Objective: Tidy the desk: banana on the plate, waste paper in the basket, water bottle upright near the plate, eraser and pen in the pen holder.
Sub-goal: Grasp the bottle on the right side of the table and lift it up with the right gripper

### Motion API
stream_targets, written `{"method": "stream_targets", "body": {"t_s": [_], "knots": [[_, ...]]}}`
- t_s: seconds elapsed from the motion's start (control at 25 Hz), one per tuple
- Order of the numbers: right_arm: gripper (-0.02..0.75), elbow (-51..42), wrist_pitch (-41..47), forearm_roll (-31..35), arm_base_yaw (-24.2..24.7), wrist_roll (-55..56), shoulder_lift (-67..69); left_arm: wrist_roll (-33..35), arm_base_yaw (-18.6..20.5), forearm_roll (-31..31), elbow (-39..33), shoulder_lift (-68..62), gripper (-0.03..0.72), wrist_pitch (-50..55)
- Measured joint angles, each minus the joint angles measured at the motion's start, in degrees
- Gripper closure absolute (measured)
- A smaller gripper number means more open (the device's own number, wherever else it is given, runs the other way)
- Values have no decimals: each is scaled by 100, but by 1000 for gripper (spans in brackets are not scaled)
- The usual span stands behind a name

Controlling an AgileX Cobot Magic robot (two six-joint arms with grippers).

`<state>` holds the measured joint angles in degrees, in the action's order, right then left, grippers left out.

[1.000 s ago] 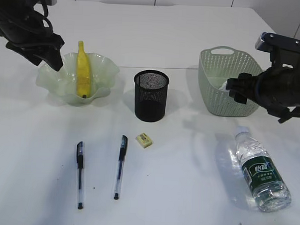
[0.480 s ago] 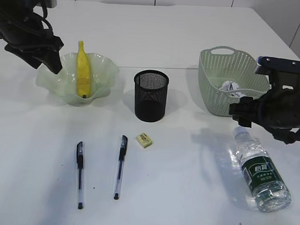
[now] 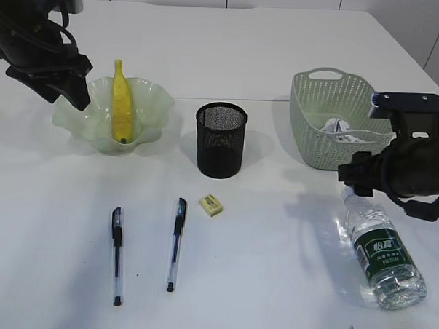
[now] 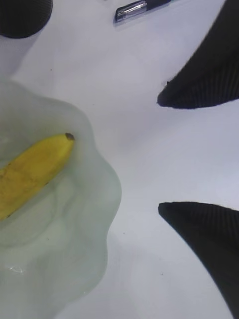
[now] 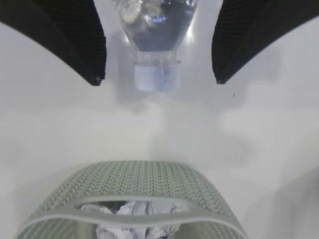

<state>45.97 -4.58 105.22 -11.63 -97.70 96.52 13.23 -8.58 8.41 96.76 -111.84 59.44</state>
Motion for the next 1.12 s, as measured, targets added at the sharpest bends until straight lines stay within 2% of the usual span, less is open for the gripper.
{"method": "stream_targets", "body": {"t_s": [0.24, 0.96, 1.12], "knots": [[241, -313, -2, 0, 0, -48, 0, 0, 0, 0, 0, 0, 269, 23], [242, -314, -12, 0, 0, -65, -144, 0, 0, 34, 0, 0, 269, 197], [242, -314, 265, 0, 0, 0, -165, 0, 0, 59, 0, 0, 269, 210]]}}
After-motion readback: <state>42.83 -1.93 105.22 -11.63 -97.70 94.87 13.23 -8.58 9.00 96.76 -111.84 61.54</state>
